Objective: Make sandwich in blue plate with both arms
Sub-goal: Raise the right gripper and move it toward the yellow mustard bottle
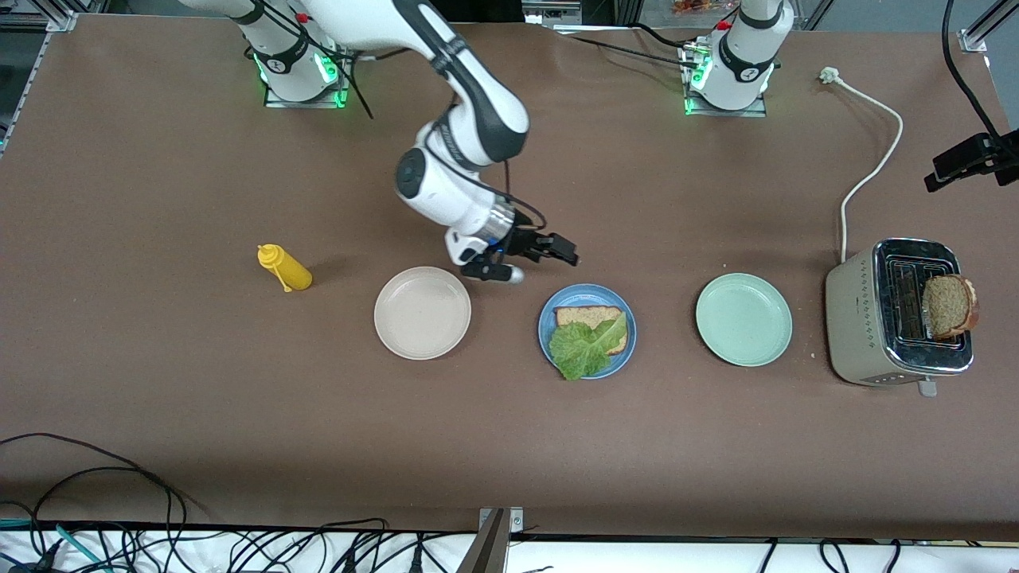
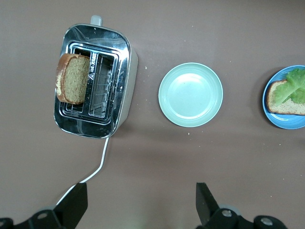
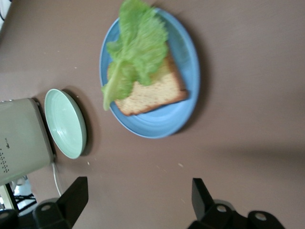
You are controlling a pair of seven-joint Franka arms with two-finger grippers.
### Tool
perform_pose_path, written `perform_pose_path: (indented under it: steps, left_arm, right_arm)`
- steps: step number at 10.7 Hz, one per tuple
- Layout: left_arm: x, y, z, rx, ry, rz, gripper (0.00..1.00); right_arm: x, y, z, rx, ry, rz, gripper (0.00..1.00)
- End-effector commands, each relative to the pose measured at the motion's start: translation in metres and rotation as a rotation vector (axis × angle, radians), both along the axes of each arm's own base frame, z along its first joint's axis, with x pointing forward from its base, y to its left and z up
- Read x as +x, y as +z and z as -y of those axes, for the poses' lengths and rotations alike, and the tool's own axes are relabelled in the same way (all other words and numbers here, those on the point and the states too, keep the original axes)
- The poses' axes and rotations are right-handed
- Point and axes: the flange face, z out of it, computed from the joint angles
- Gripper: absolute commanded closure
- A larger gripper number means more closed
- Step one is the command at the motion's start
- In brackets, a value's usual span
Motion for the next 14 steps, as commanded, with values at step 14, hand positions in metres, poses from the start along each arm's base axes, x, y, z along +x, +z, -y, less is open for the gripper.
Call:
perform_pose_path:
  steps: [14]
  left_arm:
    - [0.001,0.006,-0.002,0.002,0.006,-0.002,0.00]
  right_arm:
    - [0.043,0.152,0.440,-0.393,0.908,0.107,0.00]
